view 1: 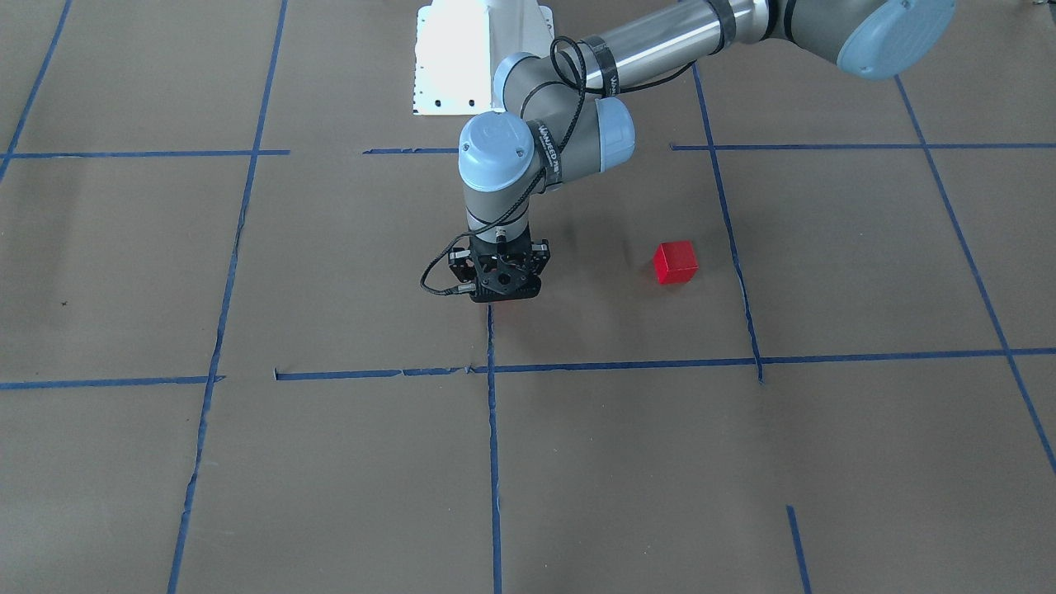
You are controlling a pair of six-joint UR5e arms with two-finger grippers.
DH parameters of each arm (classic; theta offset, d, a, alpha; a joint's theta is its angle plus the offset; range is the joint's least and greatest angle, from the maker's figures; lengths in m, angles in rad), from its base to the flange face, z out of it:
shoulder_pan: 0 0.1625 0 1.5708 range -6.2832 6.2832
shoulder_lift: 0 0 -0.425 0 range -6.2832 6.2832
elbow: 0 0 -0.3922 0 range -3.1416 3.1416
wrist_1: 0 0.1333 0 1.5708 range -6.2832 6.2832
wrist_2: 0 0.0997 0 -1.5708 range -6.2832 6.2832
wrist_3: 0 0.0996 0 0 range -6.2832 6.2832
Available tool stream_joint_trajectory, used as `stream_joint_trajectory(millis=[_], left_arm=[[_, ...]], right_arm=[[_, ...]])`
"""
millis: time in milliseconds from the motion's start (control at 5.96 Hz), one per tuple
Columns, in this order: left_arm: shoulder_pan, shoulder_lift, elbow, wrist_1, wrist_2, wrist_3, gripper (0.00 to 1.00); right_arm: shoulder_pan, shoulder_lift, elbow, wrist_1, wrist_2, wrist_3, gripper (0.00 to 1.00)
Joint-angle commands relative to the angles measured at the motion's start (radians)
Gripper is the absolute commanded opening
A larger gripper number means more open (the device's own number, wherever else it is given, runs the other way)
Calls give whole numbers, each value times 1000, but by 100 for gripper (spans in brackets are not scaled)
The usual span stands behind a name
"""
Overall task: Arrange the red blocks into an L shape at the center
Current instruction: 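Carry the cube with the left gripper beside the center cube, then set the cube down farther from the robot than the center cube, release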
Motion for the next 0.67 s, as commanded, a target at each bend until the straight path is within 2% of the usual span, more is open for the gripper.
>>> stream_joint_trajectory(millis=[0, 503], left_arm=[[2, 0, -1, 1, -2, 1, 17], [3, 3, -2, 0, -2, 6, 18]], right_arm=[[0, 0, 1, 0, 1, 0, 100], [0, 0, 0, 0, 0, 0, 100]])
